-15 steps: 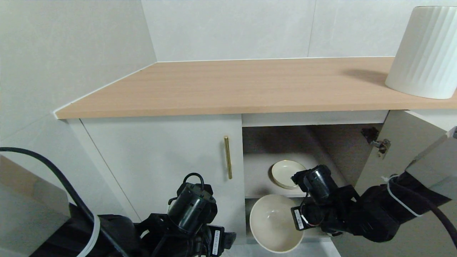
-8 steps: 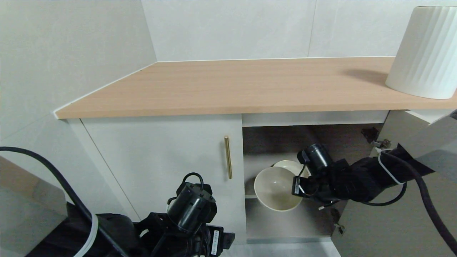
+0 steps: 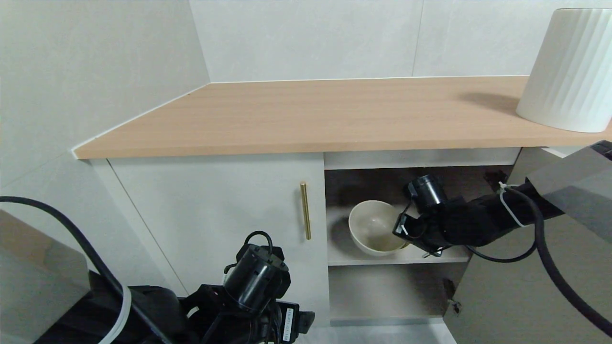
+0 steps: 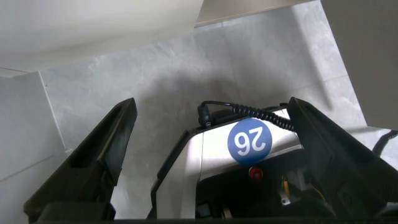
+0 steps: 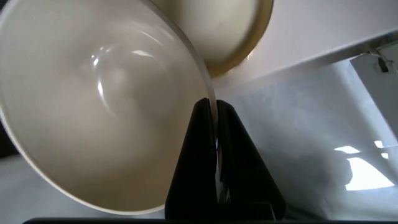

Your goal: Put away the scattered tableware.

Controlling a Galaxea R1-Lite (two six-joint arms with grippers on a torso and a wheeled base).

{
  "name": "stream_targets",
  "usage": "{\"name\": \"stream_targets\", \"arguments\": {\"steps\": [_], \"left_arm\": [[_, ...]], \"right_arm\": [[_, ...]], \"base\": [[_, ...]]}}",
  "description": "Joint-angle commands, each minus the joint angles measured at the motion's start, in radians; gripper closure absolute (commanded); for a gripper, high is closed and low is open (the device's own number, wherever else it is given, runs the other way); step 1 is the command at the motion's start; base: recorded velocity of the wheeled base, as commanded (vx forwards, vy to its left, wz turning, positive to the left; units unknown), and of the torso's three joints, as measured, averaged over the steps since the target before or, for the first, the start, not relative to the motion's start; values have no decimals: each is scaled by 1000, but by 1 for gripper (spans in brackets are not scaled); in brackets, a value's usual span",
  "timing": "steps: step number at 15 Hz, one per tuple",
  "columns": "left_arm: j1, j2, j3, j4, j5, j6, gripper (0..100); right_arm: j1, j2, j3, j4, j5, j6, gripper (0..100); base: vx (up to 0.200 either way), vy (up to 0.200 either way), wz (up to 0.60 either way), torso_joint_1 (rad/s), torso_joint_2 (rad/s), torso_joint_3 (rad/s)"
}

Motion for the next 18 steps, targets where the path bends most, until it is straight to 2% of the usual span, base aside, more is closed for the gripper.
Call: {"name": "stream_targets", "arguments": {"steps": [1, 11, 18], "left_arm": [[0, 0, 0, 0, 0, -1, 0], [1, 3, -1, 0, 0, -1, 0], [1, 7, -1, 0, 0, -1, 0]], "right_arm": [[-27, 44, -33, -1, -2, 9, 100], [-110, 161, -145, 13, -32, 30, 100], [-110, 170, -161, 10, -37, 30, 100]], "base": [[0, 0, 0, 0, 0, 0], [0, 0, 0, 0, 0, 0], [0, 0, 0, 0, 0, 0]]}}
